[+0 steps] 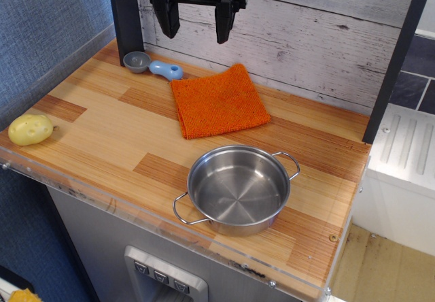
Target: Place the cloth next to the pot.
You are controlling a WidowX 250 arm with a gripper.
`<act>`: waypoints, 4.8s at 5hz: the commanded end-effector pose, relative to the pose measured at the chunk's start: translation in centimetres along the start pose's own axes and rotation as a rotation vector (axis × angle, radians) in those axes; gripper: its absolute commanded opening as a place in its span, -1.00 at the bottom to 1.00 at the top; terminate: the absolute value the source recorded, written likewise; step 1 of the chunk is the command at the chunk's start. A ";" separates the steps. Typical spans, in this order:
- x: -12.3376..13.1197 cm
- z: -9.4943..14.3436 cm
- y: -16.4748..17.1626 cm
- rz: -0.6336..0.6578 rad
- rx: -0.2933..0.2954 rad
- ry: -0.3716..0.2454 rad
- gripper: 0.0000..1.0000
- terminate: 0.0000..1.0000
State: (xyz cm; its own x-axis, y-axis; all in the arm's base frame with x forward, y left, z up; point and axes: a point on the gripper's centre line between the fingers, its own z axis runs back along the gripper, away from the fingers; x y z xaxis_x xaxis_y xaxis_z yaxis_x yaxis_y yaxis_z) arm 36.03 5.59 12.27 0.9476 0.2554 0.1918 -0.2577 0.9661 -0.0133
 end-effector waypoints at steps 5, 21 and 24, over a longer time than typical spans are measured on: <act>1.1 -7.5 -0.5 -0.110 0.054 0.021 1.00 -1.00; -9.0 -1.8 5.2 0.131 0.080 -0.108 1.00 -1.00; -8.2 2.2 4.7 0.185 0.044 -0.149 1.00 -1.00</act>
State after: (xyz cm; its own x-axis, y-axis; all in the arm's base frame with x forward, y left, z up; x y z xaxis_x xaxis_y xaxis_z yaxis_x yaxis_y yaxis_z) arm 26.38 7.60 11.04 0.8659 0.4167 0.2766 -0.4314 0.9021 -0.0085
